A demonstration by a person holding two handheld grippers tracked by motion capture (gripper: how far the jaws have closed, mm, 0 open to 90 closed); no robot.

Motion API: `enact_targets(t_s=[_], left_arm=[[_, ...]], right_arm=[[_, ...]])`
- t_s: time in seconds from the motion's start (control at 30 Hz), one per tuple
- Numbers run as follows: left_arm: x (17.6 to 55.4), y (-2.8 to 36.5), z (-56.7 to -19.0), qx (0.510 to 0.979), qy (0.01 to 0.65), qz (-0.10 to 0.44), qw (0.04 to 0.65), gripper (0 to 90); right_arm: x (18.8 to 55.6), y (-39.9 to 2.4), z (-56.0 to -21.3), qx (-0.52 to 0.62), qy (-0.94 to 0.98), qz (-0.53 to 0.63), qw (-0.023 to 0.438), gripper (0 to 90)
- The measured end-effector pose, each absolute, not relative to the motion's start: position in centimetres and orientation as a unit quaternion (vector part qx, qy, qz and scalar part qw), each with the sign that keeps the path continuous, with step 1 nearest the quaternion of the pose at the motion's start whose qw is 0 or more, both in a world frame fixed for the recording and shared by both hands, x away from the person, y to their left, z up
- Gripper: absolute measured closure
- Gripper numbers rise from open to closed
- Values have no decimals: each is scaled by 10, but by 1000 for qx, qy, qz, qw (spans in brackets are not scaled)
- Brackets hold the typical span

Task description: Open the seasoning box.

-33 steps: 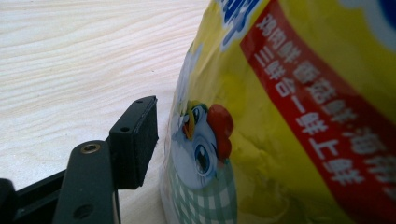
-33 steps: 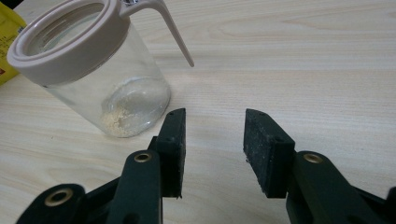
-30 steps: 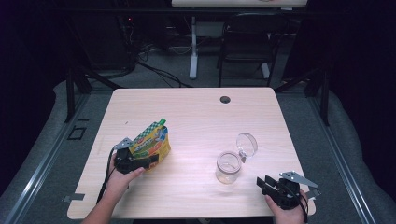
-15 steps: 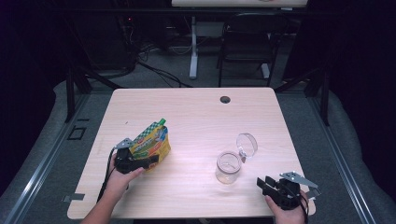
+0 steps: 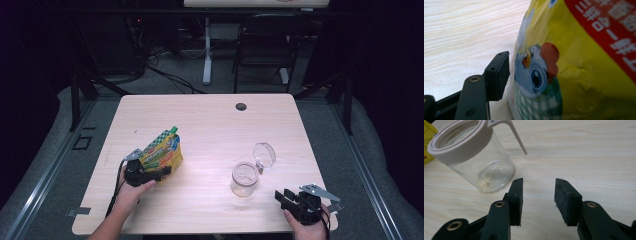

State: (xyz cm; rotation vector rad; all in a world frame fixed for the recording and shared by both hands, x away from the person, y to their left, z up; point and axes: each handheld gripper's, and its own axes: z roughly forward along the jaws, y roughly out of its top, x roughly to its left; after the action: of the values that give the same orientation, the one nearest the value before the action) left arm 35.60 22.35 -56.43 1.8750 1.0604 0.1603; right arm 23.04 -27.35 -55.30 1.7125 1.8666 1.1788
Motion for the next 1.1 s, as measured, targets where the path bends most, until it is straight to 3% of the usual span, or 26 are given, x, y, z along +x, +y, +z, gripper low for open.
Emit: enact_targets(t_s=[1.1], left_arm=[[359,223,-576,758,440,49,479,380]], right_arm=[[232,-273,-554,602,661,413,172,589]])
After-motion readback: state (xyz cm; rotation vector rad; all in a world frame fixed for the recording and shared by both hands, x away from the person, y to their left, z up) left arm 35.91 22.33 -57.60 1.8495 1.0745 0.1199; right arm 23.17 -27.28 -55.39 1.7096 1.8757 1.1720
